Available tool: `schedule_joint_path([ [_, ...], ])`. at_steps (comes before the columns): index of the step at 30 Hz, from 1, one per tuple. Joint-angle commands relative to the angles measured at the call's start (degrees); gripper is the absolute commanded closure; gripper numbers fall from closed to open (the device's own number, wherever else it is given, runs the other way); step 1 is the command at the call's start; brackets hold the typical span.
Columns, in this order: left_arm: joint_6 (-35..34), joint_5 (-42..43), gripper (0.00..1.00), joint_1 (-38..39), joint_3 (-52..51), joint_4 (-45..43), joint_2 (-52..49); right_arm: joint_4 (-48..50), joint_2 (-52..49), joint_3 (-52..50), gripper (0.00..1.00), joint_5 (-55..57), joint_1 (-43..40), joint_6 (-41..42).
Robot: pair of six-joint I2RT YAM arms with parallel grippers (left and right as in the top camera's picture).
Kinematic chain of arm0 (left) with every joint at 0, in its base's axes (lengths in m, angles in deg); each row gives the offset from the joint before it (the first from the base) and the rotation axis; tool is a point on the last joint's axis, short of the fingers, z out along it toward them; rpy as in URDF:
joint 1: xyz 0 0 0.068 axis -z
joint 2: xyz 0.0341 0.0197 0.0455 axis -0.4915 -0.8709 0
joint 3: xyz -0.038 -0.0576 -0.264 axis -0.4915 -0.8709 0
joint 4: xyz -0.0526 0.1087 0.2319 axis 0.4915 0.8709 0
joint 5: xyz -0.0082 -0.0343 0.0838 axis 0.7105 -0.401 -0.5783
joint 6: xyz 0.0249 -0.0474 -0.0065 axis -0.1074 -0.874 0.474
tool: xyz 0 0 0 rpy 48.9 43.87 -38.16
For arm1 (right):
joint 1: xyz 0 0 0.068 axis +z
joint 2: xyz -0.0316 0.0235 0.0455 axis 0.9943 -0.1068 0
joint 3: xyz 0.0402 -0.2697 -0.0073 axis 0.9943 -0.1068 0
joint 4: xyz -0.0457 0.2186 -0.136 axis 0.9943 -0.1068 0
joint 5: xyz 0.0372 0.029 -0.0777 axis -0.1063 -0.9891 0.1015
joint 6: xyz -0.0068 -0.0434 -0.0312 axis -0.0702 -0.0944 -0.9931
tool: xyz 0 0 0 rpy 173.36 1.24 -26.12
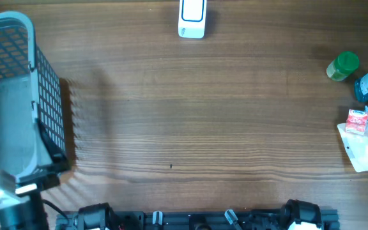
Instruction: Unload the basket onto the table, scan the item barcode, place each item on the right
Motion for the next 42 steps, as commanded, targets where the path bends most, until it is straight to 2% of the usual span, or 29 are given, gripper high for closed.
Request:
schedule_joint_path([
  [1,-2.58,4.28,0.00,-0.68,-1.70,-0.31,6.69,-0.90,6.29,-0.79,0.00,0.48,-0.55,-0.63],
  [9,-2.62,5.53,0.00,1.51,-1.90,0.63,17.14,-4.68,20.33,-0.76,0.00,-2.29,-0.61,4.74],
  [12,-2.69,5.64,0.00,1.55,-1.46,0.52,17.86,-6.36,25.27,-0.70,0.00,-3.56,-0.61,9.35],
  [15,-2.80,3.74,0.00,2.01,-1.51,-1.16,17.86,-7.32,25.35,0.72,0.00,-3.72,-0.61,12.90],
  [20,-1.73,-5.38,0.00,4.70,-1.51,-12.83,17.84,-3.63,25.20,-2.27,0.00,-3.50,-0.68,25.16],
  [22,-1.70,-5.66,0.00,5.84,-1.51,-17.38,17.84,-4.22,25.22,-5.25,0.00,-4.96,-0.66,30.03],
  [25,-1.75,-6.01,0.00,7.63,-1.51,-22.08,17.84,-0.94,25.16,-12.90,0.00,-10.73,-0.76,29.75],
  [29,-1.75,-6.05,0.00,8.76,-1.51,-24.24,17.73,10.78,25.16,-28.59,0.00,-15.45,-0.76,30.03],
  [33,-1.75,-7.13,0.00,8.92,-1.51,-22.99,17.73,38.29,25.16,-50.38,0.00,-22.77,-0.76,25.51],
  [36,-1.75,-7.10,0.00,8.92,-1.51,-19.78,17.73,54.38,25.16,-64.15,0.00,-28.79,-0.76,16.41],
  [38,-1.79,-6.86,0.00,8.92,-2.08,-17.57,17.73,57.86,25.16,-69.68,0.00,-28.94,-0.76,15.06],
  [40,-1.77,-6.86,0.00,8.92,-3.39,-17.35,17.73,63.36,25.16,-73.85,0.00,-28.17,-0.76,20.28],
  [42,-1.77,-6.80,0.00,8.92,-4.98,-17.70,17.75,67.10,25.16,-76.17,0.00,-26.21,-0.76,21.03],
])
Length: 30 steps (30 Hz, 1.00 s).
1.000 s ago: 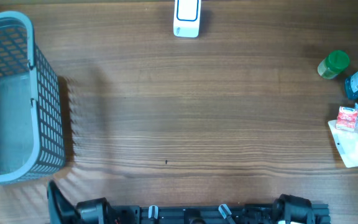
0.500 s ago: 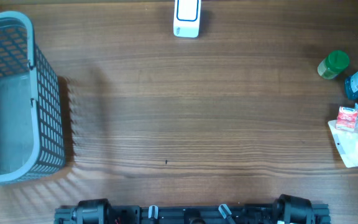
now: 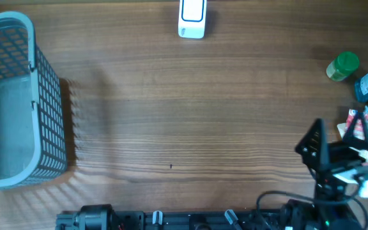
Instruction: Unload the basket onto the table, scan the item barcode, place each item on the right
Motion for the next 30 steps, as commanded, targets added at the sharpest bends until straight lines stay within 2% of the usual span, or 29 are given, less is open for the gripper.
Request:
schedule_joint_path([
  [1,0.24,0.04,0.00,0.24,-3.30,-0.22,0.00,4.63,0.76,-3.61,0.00,0.11,-0.20,0.68],
  [8,-1.49,2.23,0.00,0.24,-8.94,-2.56,-0.02,-13.11,0.76,-3.80,0.00,4.96,-0.17,-0.52],
  [16,-2.36,3.89,0.00,0.26,-11.43,-0.76,0.00,-34.27,0.76,-4.02,0.00,14.95,-0.20,7.19],
  [23,-2.36,6.99,0.00,0.24,-11.47,0.74,0.00,-33.22,0.26,-6.51,0.00,14.23,-0.17,8.09],
  [30,-2.36,7.28,0.00,0.24,-11.47,6.47,0.00,-33.09,0.13,-6.51,0.00,14.84,-0.20,8.48],
])
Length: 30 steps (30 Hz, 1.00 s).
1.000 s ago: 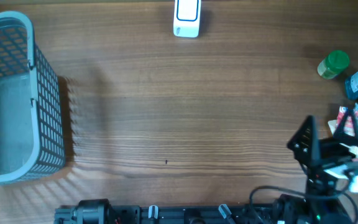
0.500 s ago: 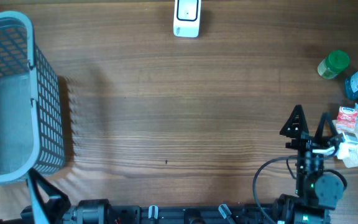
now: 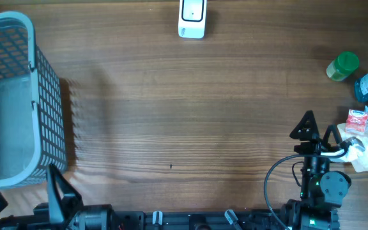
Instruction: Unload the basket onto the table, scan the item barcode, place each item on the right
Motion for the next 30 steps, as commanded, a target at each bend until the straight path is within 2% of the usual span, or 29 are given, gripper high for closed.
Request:
schedule_joint_path([
  [1,-0.57,1.38,0.00,0.24,-0.31,3.52,0.02,0.50,-0.07,-0.37,0.00,1.33,-0.20,1.07],
  [8,-0.52,5.81,0.00,0.24,-0.31,6.23,0.02,0.50,-0.07,-0.37,0.00,1.33,-0.20,1.09],
  [11,4.04,-0.72,0.00,0.20,-0.31,7.10,0.02,0.50,-0.07,-0.37,0.00,1.33,-0.20,1.09],
  [14,5.81,-7.78,0.00,0.20,-0.31,8.44,0.00,0.50,-0.07,-0.37,0.00,1.33,-0.20,1.09],
  [19,5.75,-13.09,0.00,0.20,-0.31,13.68,0.00,0.50,-0.07,-0.37,0.00,1.33,-0.20,1.09],
  [21,5.70,-11.04,0.00,0.22,-0.61,16.02,0.00,0.50,-0.07,-0.37,0.00,1.33,-0.20,1.09],
  [24,5.75,-1.29,0.00,1.07,-4.00,15.32,-0.09,0.50,-0.07,-0.37,0.00,1.33,-0.20,1.07],
  [26,5.75,2.16,0.00,1.01,-8.63,13.86,-0.07,0.50,-0.07,-0.37,0.00,1.33,-0.20,1.09],
  [30,5.79,8.31,0.00,0.96,-21.22,2.34,0.13,0.50,-0.07,-0.37,0.00,1.33,-0.20,1.09],
])
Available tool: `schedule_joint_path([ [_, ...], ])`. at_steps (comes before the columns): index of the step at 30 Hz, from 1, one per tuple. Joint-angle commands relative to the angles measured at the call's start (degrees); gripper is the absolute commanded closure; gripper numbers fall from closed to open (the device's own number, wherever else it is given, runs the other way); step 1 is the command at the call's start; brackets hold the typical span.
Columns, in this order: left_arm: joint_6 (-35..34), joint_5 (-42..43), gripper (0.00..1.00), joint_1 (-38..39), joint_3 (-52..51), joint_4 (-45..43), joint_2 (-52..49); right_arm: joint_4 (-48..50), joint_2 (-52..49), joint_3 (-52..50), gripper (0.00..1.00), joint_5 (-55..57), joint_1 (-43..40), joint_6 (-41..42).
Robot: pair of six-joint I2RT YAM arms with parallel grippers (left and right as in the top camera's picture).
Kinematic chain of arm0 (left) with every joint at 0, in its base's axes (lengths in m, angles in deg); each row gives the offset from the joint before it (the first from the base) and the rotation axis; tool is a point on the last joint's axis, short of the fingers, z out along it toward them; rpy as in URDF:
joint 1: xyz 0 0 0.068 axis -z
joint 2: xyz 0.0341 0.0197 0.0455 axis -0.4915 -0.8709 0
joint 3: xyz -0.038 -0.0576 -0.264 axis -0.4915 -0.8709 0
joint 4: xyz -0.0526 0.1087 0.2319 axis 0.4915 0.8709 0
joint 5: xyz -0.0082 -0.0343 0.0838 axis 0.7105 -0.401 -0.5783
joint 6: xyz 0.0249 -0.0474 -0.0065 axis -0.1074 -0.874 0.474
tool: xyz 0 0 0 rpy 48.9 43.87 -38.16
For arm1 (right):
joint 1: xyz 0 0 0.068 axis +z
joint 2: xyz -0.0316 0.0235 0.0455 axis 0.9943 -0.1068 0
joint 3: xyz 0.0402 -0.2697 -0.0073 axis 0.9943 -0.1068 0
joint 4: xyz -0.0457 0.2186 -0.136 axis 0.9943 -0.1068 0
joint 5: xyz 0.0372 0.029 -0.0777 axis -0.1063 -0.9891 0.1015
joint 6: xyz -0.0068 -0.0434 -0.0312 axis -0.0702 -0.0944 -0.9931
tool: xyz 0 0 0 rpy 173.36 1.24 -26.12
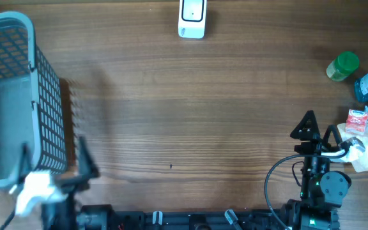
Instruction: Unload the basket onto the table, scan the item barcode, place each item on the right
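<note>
The white barcode scanner [191,18] lies at the far edge, in the middle. Items are grouped at the right edge: a green-capped bottle [343,66], a blue pack, a red-and-white packet [358,119] and a clear plastic bag. My right gripper [319,129] stands open just left of the packet and bag, holding nothing. My left gripper [55,163] is open at the near right corner of the grey basket [48,96]. Whether it touches the basket cannot be told.
The grey mesh basket fills the left edge of the wooden table [184,115]. The arm bases and cables run along the near edge [197,218].
My left gripper was low at the near left edge, and now sits higher by the basket's near right corner with its fingers spread wider. The right arm and the items have not moved.
At first only my left arm showed, at the near left corner by the basket. Then it was out of view and my right gripper stood near the bag. The right gripper then sat open left of the packet, where it stays, while the left gripper is back by the basket.
</note>
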Motion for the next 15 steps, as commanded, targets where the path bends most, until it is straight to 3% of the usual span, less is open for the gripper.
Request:
schedule_joint_path([
  [1,0.87,9.62,0.00,0.22,-12.79,-11.43,0.13,0.35,0.00,-0.37,0.00,1.14,-0.20,0.42],
  [6,1.11,9.25,0.00,0.74,-24.41,-25.38,0.15,0.35,0.00,-0.37,0.00,1.16,-0.20,0.42],
  [15,2.51,6.43,0.00,0.70,-31.63,-25.51,0.17,0.35,0.00,-0.37,0.00,1.14,-0.20,0.42],
])
